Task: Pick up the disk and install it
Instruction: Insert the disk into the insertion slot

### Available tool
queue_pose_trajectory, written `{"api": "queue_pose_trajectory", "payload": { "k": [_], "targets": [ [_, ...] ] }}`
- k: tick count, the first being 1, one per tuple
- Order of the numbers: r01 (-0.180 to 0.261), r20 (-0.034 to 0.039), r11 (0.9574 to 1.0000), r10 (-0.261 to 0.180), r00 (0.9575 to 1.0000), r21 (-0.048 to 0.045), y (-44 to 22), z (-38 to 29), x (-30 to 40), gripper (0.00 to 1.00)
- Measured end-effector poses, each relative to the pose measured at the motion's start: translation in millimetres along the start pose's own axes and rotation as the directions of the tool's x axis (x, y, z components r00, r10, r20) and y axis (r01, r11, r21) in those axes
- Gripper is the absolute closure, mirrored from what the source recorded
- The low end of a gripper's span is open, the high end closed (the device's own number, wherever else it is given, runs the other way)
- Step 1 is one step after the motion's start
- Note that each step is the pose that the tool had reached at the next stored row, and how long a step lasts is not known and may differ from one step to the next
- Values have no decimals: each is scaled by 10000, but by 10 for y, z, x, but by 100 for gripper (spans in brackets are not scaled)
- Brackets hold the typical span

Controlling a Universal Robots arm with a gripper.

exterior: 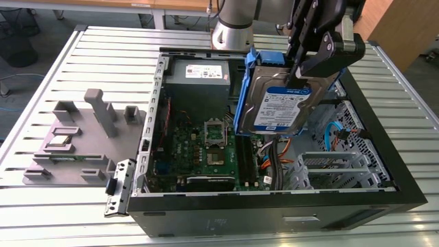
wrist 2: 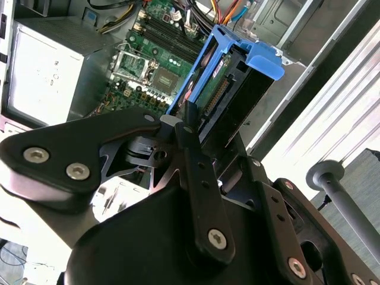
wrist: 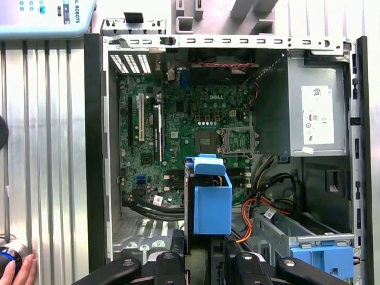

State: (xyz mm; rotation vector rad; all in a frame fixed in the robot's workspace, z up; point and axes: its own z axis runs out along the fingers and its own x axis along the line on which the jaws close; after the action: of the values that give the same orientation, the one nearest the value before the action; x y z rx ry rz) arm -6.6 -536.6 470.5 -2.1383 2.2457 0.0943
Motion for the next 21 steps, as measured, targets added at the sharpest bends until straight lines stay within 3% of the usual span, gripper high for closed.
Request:
{"api": "queue_pose_trajectory", "payload": {
  "k": [21],
  "targets": [
    [-1, 0, 10000, 1, 10000, -1, -63, -1, -3, 65]
  ]
}}
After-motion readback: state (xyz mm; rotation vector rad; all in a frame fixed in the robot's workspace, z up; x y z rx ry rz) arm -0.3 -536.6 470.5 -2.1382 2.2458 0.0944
